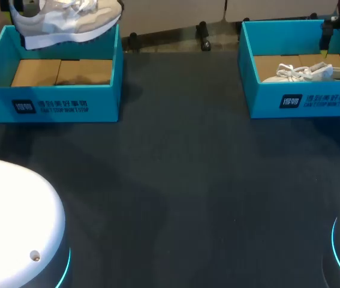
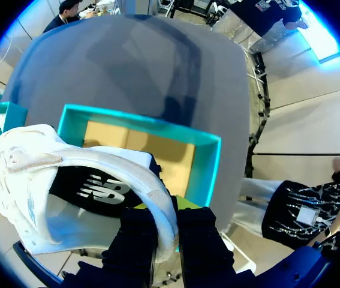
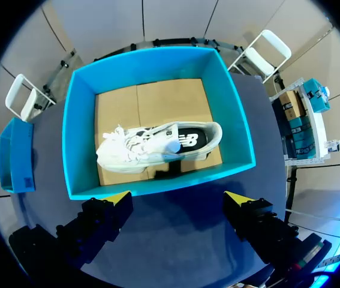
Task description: Take the shoe out of the shoebox, open the shoe tongue, remove and reinsert the insole, then place the shoe into the shoebox
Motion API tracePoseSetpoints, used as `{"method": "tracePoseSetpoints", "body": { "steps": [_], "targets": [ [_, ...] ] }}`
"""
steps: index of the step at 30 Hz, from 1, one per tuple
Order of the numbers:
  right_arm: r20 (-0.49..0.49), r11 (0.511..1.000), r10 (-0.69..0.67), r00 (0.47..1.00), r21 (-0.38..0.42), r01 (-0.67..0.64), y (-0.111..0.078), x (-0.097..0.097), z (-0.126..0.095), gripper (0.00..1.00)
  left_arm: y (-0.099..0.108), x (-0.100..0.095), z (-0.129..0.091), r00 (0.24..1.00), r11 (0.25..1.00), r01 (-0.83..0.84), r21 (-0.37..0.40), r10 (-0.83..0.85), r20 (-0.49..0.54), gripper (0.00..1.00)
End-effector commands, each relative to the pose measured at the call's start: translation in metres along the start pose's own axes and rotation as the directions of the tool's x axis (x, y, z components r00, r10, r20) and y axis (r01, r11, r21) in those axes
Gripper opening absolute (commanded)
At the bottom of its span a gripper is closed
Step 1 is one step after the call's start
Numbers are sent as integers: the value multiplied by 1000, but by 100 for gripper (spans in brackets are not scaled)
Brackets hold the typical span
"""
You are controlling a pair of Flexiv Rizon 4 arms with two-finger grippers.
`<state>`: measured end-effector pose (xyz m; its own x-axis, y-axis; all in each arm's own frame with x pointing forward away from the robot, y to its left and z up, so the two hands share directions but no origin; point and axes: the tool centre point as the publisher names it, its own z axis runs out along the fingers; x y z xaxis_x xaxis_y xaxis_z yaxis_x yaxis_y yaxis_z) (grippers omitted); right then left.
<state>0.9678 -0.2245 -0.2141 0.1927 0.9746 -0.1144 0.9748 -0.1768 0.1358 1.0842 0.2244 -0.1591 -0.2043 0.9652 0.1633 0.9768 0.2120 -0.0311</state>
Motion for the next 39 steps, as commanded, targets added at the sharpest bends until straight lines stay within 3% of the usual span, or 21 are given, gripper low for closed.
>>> {"method": "tracePoseSetpoints", "body": {
  "steps": [1,29,39],
  "targets": [
    [0,1000,1,1000,-2,-1,-1,0,0,100,-37,-4,0,1000,976,-5,-218,4,-3,0],
    [0,1000,1,1000,-2,-1,-1,0,0,100,-179,-61,-26,996,958,-18,-286,-6,-84,0],
    [0,1000,1,1000,-2,-1,-1,0,0,100,-244,-82,-33,993,961,-7,-277,-26,-117,0]
  ]
}}
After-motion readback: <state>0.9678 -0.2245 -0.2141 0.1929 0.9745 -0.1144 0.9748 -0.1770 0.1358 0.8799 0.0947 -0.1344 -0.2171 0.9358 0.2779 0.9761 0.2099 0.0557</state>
